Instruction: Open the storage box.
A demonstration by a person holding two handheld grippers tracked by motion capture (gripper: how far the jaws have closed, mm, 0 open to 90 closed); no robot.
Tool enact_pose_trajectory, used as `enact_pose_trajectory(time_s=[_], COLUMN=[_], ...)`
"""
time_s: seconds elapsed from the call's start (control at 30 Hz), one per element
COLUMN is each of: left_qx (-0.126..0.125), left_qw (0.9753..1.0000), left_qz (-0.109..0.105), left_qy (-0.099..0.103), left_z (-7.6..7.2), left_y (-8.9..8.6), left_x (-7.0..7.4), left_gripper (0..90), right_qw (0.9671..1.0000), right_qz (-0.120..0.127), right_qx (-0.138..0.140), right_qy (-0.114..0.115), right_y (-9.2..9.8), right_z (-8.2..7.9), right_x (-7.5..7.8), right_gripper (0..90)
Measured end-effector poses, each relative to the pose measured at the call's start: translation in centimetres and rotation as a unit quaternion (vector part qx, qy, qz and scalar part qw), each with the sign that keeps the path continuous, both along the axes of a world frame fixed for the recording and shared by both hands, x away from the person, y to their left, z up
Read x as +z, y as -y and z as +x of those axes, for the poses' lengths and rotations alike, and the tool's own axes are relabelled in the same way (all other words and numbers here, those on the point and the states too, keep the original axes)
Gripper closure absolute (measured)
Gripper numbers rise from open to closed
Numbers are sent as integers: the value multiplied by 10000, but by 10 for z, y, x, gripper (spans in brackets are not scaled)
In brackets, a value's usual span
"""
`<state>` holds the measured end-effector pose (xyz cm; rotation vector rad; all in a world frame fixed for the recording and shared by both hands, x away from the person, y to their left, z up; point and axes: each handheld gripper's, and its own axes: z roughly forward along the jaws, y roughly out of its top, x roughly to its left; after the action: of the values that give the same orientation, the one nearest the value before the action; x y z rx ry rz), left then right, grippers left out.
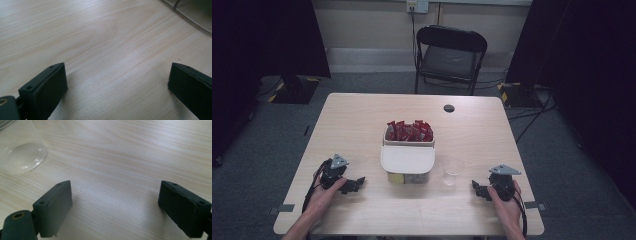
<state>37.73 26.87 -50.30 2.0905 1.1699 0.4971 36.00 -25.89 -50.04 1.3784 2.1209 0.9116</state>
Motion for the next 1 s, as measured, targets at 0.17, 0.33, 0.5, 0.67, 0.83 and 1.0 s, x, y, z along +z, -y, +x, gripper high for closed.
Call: enact_pose_trajectory(time_s=[0.17, 0.33, 0.5, 0.67, 0.83, 1.0], left_qx=[112, 146, -39, -326, -613, -749], left_qw=[9999, 9998, 9998, 9992, 9969, 9955], left_qz=[-54, -97, -190, -248, -484, -571], left_qy=[17, 14, -52, -29, -92, -65], left_z=[-1, -1, -6, -9, -12, -14], left_y=[-2, -4, 2, 14, 21, 25], left_x=[2, 3, 12, 17, 21, 25], left_gripper=[68, 158, 169, 170, 169, 169], right_qw=[10000, 10000, 10000, 10000, 10000, 10000], right_qz=[2, 0, -6, -6, -8, 1], right_qx=[0, -7, -12, -12, -13, -20], right_qy=[0, 0, -3, -2, -2, -3], right_y=[0, 0, 0, 0, 0, 0], right_z=[0, 0, 0, 0, 0, 0], right_x=[0, 0, 0, 0, 0, 0], right_gripper=[114, 113, 113, 113, 114, 114])
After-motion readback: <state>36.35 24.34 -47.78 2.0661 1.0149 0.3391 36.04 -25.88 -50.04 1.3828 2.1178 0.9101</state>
